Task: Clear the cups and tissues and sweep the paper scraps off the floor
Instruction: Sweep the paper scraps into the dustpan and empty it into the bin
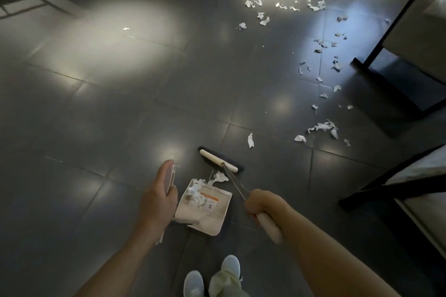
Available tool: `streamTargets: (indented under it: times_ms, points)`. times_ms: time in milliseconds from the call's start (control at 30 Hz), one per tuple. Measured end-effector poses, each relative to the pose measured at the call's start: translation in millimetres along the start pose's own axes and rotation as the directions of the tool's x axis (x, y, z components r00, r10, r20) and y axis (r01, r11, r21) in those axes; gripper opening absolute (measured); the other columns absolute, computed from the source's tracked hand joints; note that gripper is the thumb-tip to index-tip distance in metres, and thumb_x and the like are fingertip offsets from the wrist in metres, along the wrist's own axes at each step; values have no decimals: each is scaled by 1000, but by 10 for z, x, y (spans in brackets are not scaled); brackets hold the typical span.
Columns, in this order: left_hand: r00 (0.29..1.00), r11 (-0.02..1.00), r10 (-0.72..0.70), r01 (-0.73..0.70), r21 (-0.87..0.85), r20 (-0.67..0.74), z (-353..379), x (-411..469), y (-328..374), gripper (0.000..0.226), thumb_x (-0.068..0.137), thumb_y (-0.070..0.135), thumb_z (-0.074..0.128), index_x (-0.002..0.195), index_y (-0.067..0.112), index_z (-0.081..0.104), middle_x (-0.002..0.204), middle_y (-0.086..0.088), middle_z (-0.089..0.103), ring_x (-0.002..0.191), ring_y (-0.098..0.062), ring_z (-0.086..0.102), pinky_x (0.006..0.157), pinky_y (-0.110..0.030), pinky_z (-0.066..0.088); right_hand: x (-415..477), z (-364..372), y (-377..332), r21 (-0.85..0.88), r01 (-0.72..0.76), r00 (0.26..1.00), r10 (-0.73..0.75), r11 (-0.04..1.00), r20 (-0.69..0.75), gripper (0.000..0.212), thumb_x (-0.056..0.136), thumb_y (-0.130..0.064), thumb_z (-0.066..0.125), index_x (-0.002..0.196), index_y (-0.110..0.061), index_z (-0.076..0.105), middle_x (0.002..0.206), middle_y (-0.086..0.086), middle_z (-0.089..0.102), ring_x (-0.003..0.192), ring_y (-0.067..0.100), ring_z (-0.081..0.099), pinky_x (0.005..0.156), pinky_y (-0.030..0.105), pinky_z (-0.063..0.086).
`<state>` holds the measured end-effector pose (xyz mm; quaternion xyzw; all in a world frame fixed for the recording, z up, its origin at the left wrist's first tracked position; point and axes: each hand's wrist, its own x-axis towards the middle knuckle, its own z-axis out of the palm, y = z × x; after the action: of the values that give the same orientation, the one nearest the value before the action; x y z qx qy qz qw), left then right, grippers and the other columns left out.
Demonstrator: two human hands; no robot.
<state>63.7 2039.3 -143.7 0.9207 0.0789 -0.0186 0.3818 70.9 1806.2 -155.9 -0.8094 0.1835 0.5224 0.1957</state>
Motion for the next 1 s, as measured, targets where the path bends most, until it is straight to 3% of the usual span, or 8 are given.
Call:
streamTargets:
  times_ms: [100,233,333,500,633,733,900,1000]
  points:
    - [1000,999,25,-26,19,15,25,102,76,56,84,-1,57,134,21,48,112,-16,66,93,-38,63,72,-30,42,-161,28,54,-43,12,991,-7,999,131,22,84,-16,50,65,-13,61,55,-1,59,52,13,54,49,24,43]
    - [999,1000,24,-25,7,49,23,186,161,55,84,-2,55,133,20,48,112,-17,65,91,-36,62,68,-26,38,-417,-166,96,-16,15,976,-11,1000,216,36,80,-17,50,45,-15,57,41,-3,57,45,13,56,56,23,46]
    - [998,1000,18,-17,-20,64,-10,240,187,54,84,-2,53,132,22,49,109,-16,65,84,-31,59,66,-25,35,-589,-224,115,136,-50,974,18,989,224,21,79,-13,55,58,-13,54,39,-2,55,39,12,53,49,20,44]
    - [990,992,118,-114,-53,79,-62,465,276,53,82,-3,55,130,21,51,114,-11,65,95,-35,61,69,-23,36,-766,-379,43,184,35,994,-54,982,99,15,81,-10,55,66,-12,53,38,-4,54,34,10,52,46,19,45]
    - [979,984,177,-173,-44,103,-83,773,363,54,82,-1,56,129,26,51,107,-7,65,82,-26,59,56,-18,34,-842,-646,-9,303,4,1000,-13,953,27,15,85,-8,52,70,-6,55,46,3,55,36,14,51,49,25,46]
    - [968,977,215,-212,-40,126,-16,1069,490,56,80,-1,56,128,29,51,99,-7,66,76,-31,59,63,-26,34,-825,-895,44,535,-32,999,33,844,7,4,87,-4,49,88,-5,53,57,5,49,38,11,46,38,20,41]
    - [932,950,304,-311,7,199,242,1680,758,59,77,-2,58,128,29,52,96,-9,68,77,-34,62,66,-27,36,-455,-1340,215,733,18,993,74,680,-92,33,88,-2,45,119,-5,56,59,5,47,45,11,43,38,20,41]
    - [907,938,324,-345,34,269,401,2075,901,61,77,-2,57,127,32,52,87,-3,65,76,-32,62,65,-26,35,-90,-1556,284,769,73,978,105,636,-180,30,88,-1,45,115,-6,56,59,6,51,43,12,45,40,22,43]
